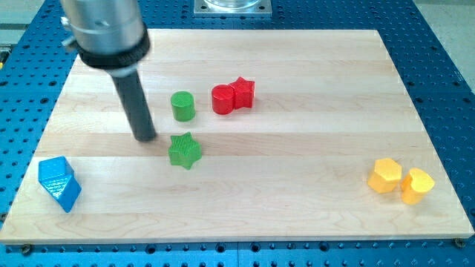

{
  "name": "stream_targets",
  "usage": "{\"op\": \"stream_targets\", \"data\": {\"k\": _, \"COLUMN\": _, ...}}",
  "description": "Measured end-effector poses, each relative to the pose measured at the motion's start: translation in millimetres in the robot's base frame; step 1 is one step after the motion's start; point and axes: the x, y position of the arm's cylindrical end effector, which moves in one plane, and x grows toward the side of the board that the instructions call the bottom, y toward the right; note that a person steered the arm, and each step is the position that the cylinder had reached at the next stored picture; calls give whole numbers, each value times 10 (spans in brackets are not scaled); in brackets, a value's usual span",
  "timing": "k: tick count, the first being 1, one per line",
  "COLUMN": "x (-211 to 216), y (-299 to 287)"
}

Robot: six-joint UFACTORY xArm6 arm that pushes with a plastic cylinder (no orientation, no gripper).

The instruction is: Place green circle top of red star

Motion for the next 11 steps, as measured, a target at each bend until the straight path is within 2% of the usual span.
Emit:
{"op": "stream_targets", "data": {"k": 1, "x": -514, "y": 466}}
{"op": "stream_targets", "data": {"k": 2, "x": -1343, "y": 538}}
{"op": "stream_targets", "data": {"k": 4, "x": -1680, "y": -178}}
{"op": "stream_targets", "data": {"k": 5, "x": -2115, "y": 561}}
{"op": "stream_targets", "data": {"k": 6, "x": -2199, "y": 1243}}
{"op": "stream_targets", "data": {"k": 7, "x": -1709, "y": 781}}
{"op": "stream_targets", "data": {"k": 8, "x": -1350, "y": 1421}}
{"op": "stream_targets", "data": {"k": 9, "x": -1613, "y": 2038}}
{"op": "stream_targets", "data": {"k": 10, "x": -2004, "y": 1872}}
{"op": "stream_targets", "data": {"k": 11, "x": -1595, "y": 1764}}
